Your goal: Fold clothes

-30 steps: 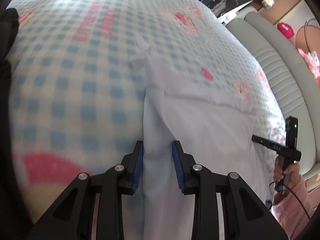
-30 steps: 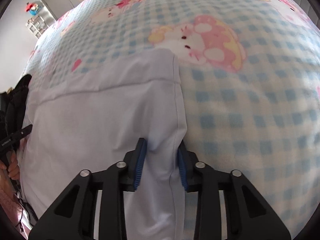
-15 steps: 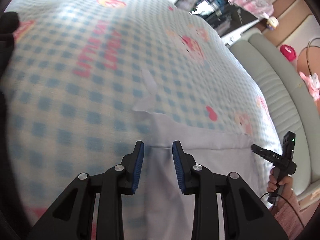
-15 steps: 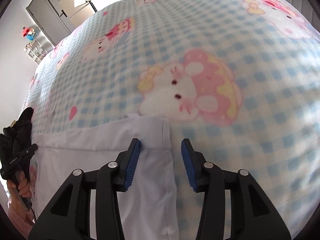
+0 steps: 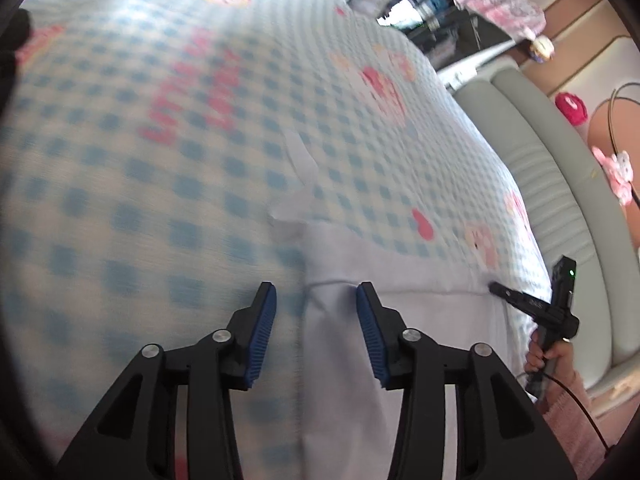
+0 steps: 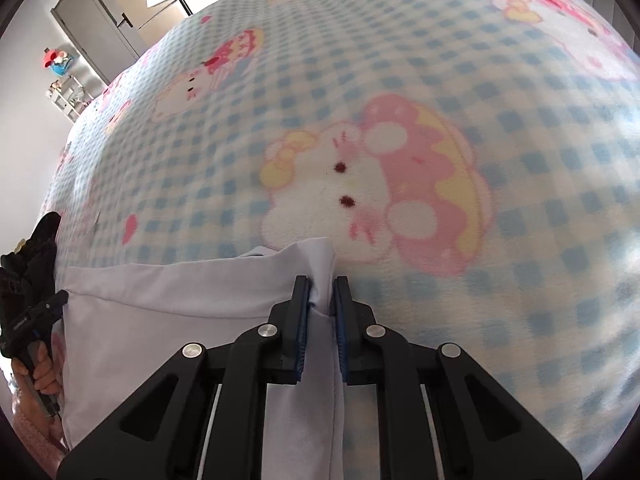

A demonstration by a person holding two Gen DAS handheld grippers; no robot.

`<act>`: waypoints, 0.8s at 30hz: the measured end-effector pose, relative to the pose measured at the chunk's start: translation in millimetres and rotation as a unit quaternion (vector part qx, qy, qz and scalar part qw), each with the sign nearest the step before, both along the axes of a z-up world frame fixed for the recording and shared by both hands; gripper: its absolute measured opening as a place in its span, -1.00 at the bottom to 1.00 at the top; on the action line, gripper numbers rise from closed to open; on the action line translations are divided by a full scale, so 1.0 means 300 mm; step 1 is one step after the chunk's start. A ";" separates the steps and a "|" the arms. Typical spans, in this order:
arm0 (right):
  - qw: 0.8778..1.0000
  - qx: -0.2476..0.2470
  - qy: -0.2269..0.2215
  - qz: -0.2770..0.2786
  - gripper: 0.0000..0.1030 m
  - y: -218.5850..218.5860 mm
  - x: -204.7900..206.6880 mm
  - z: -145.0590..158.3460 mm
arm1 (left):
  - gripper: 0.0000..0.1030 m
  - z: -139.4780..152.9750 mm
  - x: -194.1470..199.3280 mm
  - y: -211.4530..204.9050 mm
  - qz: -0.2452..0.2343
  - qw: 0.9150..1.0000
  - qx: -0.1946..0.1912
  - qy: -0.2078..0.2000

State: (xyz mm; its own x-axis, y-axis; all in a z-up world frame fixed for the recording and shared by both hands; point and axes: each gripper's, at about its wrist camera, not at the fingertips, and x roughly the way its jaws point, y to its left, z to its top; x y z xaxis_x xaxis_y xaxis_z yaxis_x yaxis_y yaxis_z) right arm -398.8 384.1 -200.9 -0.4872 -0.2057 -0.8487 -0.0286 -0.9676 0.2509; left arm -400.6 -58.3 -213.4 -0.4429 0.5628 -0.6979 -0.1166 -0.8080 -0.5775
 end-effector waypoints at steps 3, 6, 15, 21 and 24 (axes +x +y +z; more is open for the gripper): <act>1.000 0.004 0.001 0.000 -0.79 -0.002 -0.003 -0.002 | -0.79 -0.010 -0.017 0.065 -0.012 0.999 -0.053 0.003; 1.000 0.009 0.002 0.000 -0.84 -0.003 -0.007 -0.004 | -0.88 0.045 -0.011 0.080 0.001 0.996 -0.083 0.028; 0.999 0.003 -0.008 -0.039 -0.65 0.012 0.013 0.025 | -0.13 0.096 -0.031 0.027 0.001 0.996 -0.094 0.002; 0.999 -0.022 0.048 -0.013 -0.54 -0.030 0.163 0.236 | -0.11 0.283 0.222 0.035 -0.032 0.986 -0.147 0.067; 0.997 -0.046 0.062 0.014 -0.54 -0.100 0.311 0.316 | -0.13 0.306 0.361 0.018 -0.019 0.987 -0.146 0.071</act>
State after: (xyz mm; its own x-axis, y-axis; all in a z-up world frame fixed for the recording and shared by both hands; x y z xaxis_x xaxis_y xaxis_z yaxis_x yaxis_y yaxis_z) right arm -305.4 354.2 -106.0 -0.5805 -0.2954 -0.7588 0.0359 -0.9402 0.3386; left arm -292.3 -52.8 -121.5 -0.5300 0.3654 -0.7652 -0.2130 -0.9308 -0.2970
